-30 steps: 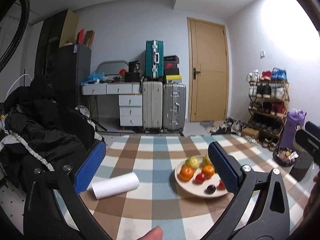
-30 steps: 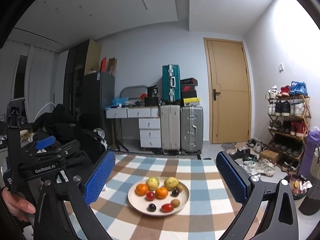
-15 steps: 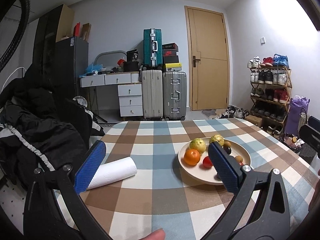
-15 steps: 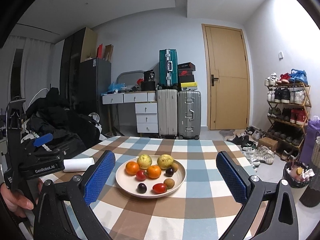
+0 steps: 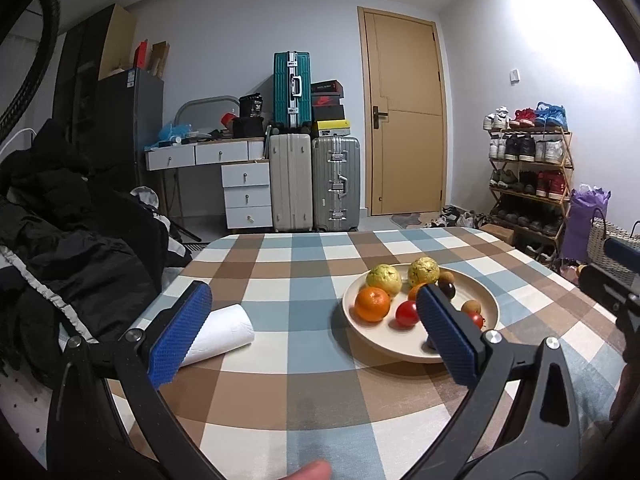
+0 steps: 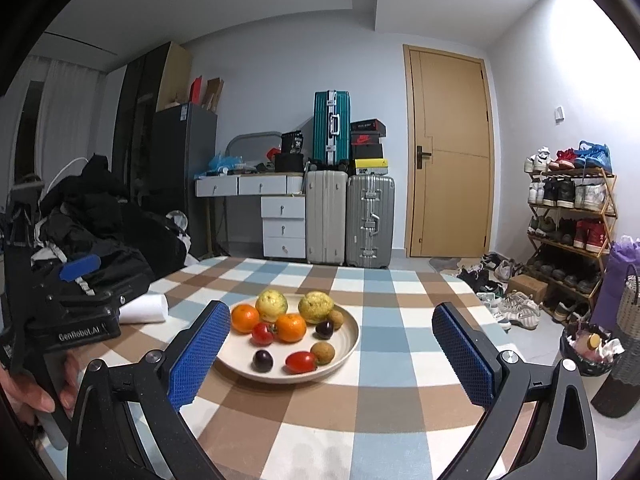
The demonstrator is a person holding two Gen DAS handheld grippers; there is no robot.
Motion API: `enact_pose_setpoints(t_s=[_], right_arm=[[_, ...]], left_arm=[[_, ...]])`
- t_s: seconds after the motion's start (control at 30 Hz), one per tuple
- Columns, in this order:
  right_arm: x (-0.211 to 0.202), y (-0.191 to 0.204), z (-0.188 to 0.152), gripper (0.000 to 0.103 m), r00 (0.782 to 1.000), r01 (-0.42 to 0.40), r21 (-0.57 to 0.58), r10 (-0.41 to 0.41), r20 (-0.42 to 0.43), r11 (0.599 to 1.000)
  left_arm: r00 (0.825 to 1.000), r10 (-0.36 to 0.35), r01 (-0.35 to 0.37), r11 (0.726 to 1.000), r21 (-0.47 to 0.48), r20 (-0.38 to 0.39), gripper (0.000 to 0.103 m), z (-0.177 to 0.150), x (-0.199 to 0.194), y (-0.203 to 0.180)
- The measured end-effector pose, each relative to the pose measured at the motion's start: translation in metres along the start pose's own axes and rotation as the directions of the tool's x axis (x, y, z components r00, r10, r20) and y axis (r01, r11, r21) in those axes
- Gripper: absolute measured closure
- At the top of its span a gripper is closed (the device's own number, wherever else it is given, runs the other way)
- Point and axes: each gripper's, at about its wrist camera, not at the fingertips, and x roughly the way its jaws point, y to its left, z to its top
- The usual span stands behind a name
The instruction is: Organize fruits
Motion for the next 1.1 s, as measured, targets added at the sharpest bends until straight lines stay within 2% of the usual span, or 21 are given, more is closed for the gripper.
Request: enact_pose_setpoints(t_s=[0.17,0.3,1.1], right_arm=[[0.006,-0.004,-0.002,0.0,0.999,0.01,0.019,-0.009,-0.031,1.0],[0.014,-0.006,-0.003,0.0,0.996,0.036,0.022,-0.034,-0.078,0.999],[0.017,-0.005,-0.002,0.0,0.996,0.027,0.021,-0.025,-0.086,0.999]], left_arm=[[0.998,-0.01,0.008,1.0,-0.027,-0.061,0.001,-0.003,0.016,0.007],[0.999,-0.025,0.025,1.0,-0.008,-0.042,0.001,-0.003,0.014,0.004],[0.999,-0.02,0.02,1.0,-0.014,-0.046,0.001,-0.003,0.016,0.004]])
